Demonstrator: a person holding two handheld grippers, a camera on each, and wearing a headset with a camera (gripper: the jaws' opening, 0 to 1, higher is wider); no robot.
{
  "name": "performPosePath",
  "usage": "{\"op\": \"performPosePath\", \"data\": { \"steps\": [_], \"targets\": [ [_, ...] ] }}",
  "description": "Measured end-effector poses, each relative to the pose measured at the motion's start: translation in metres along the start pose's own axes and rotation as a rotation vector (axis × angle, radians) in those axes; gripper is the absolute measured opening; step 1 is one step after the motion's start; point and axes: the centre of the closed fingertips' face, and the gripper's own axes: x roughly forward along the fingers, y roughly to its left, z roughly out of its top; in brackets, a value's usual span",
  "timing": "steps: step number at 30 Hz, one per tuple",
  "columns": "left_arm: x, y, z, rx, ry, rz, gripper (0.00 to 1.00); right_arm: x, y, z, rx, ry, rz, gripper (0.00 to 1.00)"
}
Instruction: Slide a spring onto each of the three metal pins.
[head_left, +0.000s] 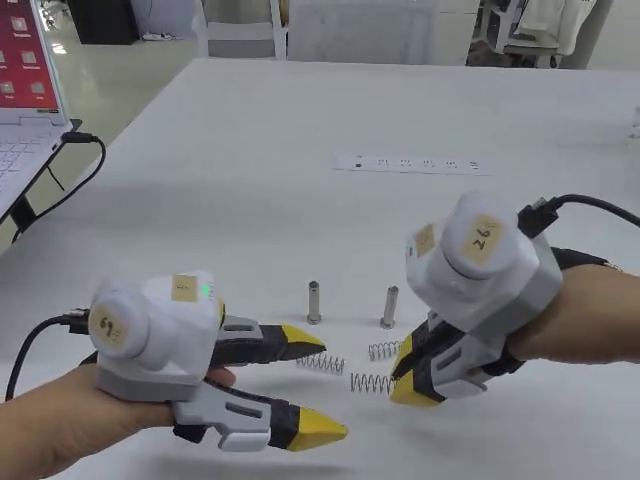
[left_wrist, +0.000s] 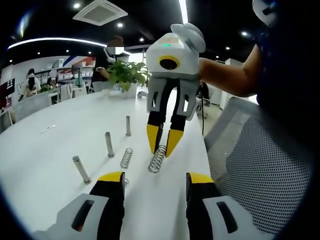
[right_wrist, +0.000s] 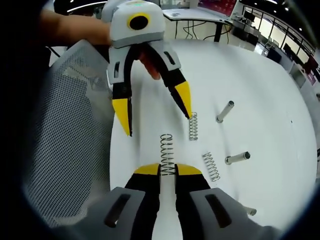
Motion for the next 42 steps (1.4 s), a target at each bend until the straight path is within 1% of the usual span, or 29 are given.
{"op": "performPosePath", "data": {
  "steps": [4,6,9,12,16,21,24,28,31,42],
  "targets": [
    [0.002,-0.002,0.001,0.014,-0.002,-0.010,0.39,0.003,0.004,0.007,-0.022,-0.005,0.008,0.08],
    [0.003,-0.004,0.002,0.025,-0.009,-0.018,0.35,0.004,0.005,0.009,-0.030,-0.008,0.014,0.08],
    [0.005,-0.007,0.003,0.035,-0.020,-0.031,0.29,0.005,0.006,0.010,-0.041,-0.007,0.017,0.08],
    [0.006,-0.007,0.004,0.043,-0.022,-0.034,0.26,0.005,0.007,0.011,-0.048,-0.007,0.019,0.08],
    [0.007,-0.009,0.004,0.056,-0.029,-0.040,0.19,0.005,0.009,0.012,-0.066,-0.003,0.028,0.08],
    [0.007,-0.011,0.000,0.074,-0.016,-0.048,0.18,0.004,0.011,0.014,-0.083,-0.006,0.031,0.08],
    [0.007,-0.012,0.001,0.079,-0.023,-0.054,0.13,0.004,0.011,0.014,-0.091,-0.004,0.031,0.08],
    [0.008,-0.012,0.001,0.092,-0.023,-0.055,0.10,0.003,0.013,0.016,-0.098,-0.010,0.035,0.08],
    [0.009,-0.013,0.002,0.104,-0.023,-0.056,0.05,0.003,0.013,0.016,-0.105,-0.008,0.037,0.08],
    [0.008,-0.016,-0.003,0.117,0.005,-0.069,0.02,0.003,0.016,0.017,-0.117,-0.014,0.044,0.08]
  ]
}}
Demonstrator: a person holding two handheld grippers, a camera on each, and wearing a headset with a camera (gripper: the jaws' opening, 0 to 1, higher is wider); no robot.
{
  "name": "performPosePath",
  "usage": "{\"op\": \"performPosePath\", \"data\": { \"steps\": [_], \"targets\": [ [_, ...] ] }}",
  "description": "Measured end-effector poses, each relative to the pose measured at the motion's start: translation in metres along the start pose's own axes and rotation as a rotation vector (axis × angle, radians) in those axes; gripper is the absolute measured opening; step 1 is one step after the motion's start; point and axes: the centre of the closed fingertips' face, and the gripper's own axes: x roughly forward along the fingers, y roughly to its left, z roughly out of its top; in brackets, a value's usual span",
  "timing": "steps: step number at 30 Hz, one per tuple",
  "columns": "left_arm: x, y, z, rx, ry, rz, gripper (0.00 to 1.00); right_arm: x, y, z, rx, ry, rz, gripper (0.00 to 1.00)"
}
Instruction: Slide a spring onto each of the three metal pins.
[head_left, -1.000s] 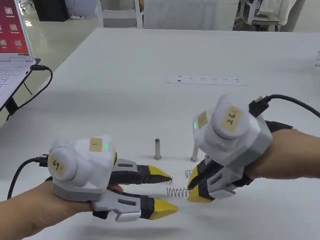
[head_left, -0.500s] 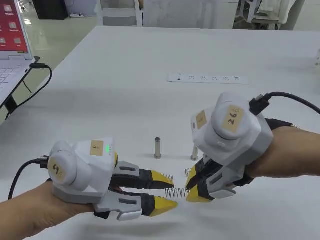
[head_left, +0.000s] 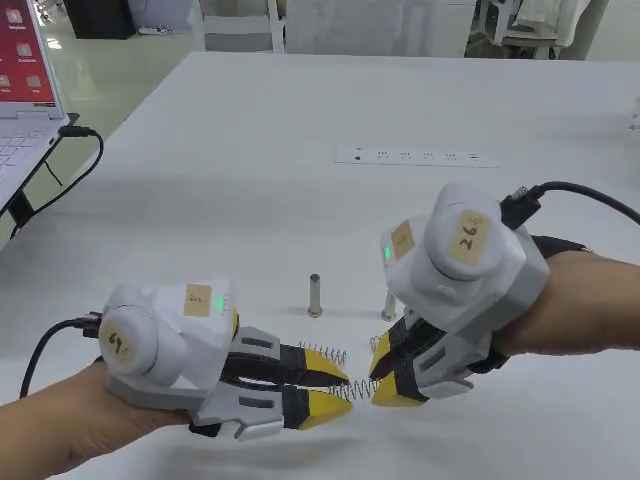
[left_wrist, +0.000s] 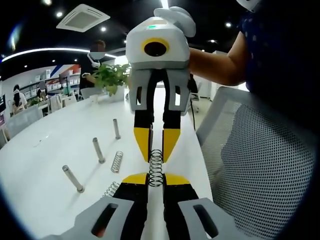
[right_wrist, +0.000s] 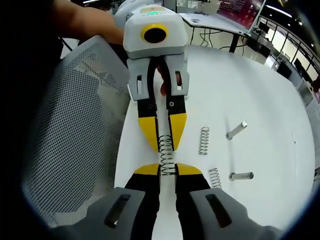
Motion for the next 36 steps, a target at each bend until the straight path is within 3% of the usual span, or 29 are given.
{"op": "performPosePath", "data": {
  "steps": [11,26,36],
  "targets": [
    [-0.001,-0.001,0.001,0.010,0.003,-0.008,0.02,0.000,0.000,0.001,0.026,-0.026,0.004,0.09],
    [-0.003,0.000,0.011,0.009,-0.031,0.003,0.02,0.004,0.000,-0.004,0.060,-0.043,0.005,0.12],
    [-0.003,-0.001,0.016,0.015,-0.047,0.005,0.02,0.004,-0.001,-0.005,0.060,-0.050,-0.003,0.09]
  ]
}}
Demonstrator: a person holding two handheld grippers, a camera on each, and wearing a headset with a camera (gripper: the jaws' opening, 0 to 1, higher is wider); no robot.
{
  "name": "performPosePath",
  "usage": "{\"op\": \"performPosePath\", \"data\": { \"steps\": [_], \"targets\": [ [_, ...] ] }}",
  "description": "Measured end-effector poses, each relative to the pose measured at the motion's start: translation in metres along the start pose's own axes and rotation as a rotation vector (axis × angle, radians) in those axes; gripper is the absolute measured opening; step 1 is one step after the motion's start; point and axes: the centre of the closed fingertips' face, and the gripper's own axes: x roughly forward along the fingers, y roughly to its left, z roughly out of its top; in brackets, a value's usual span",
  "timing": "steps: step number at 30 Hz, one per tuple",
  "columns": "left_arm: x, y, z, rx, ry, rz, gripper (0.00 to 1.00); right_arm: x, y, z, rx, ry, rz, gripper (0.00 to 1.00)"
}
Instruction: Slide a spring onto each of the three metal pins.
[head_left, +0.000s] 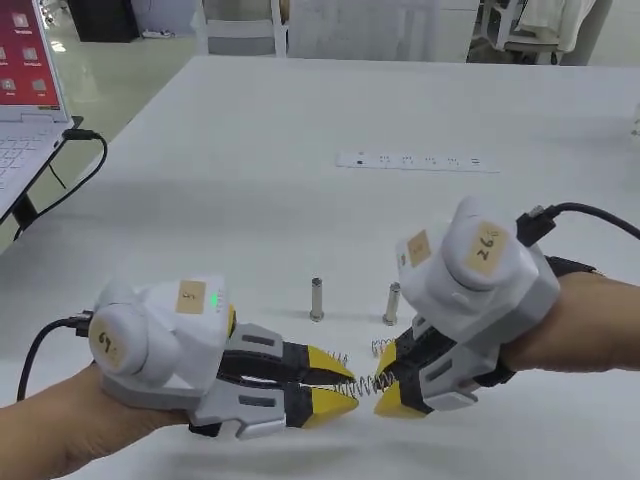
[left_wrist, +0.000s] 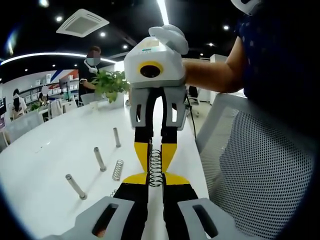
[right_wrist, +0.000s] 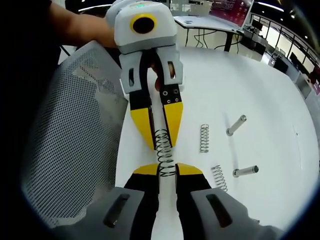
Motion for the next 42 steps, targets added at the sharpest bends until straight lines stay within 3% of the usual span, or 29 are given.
{"op": "performPosePath", "data": {
  "steps": [6,25,42],
  "targets": [
    [0.000,0.000,0.001,-0.004,-0.005,0.003,0.02,-0.002,0.000,0.002,0.000,-0.008,-0.008,0.09],
    [0.003,-0.002,-0.006,0.039,0.035,-0.001,0.02,-0.011,0.005,0.026,-0.011,-0.054,0.004,0.09],
    [0.005,-0.004,-0.007,0.034,0.037,-0.011,0.02,-0.010,0.009,0.034,-0.044,-0.046,0.011,0.08]
  ]
}}
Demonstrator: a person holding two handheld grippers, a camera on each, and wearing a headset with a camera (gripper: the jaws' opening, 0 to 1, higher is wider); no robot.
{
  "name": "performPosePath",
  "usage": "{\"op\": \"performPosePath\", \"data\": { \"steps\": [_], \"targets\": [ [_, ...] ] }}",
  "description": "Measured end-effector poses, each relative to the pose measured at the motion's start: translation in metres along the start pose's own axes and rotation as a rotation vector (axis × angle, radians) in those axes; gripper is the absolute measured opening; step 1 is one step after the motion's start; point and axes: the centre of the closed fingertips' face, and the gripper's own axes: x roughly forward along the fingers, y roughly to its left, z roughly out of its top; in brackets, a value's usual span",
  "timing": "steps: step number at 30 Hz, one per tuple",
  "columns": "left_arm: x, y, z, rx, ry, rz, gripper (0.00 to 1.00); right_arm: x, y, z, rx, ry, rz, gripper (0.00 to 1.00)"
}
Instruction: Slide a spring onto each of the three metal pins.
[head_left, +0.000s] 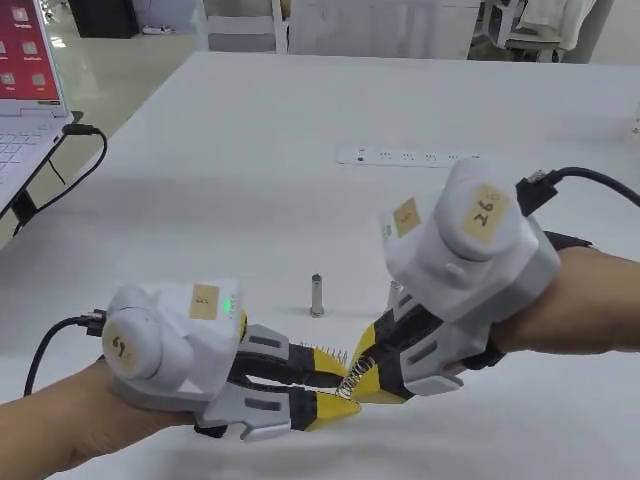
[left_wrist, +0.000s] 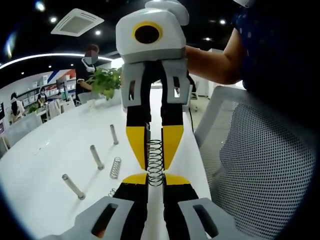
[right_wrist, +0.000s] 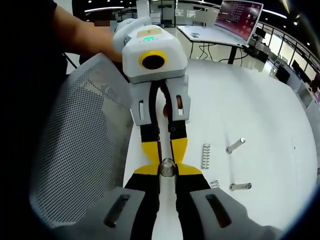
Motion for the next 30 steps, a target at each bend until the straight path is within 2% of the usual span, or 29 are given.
{"op": "performPosePath", "data": {
  "steps": [13,23,30],
  "targets": [
    [0.001,-0.001,-0.002,-0.003,0.000,-0.004,0.03,0.001,0.001,0.000,0.003,0.006,0.002,0.08],
    [0.000,0.000,-0.002,-0.026,-0.002,0.008,0.14,-0.003,-0.004,-0.002,0.003,0.020,-0.014,0.08],
    [-0.003,0.002,-0.005,-0.047,-0.002,0.021,0.24,-0.010,-0.008,-0.009,0.014,0.037,-0.028,0.08]
  ]
}}
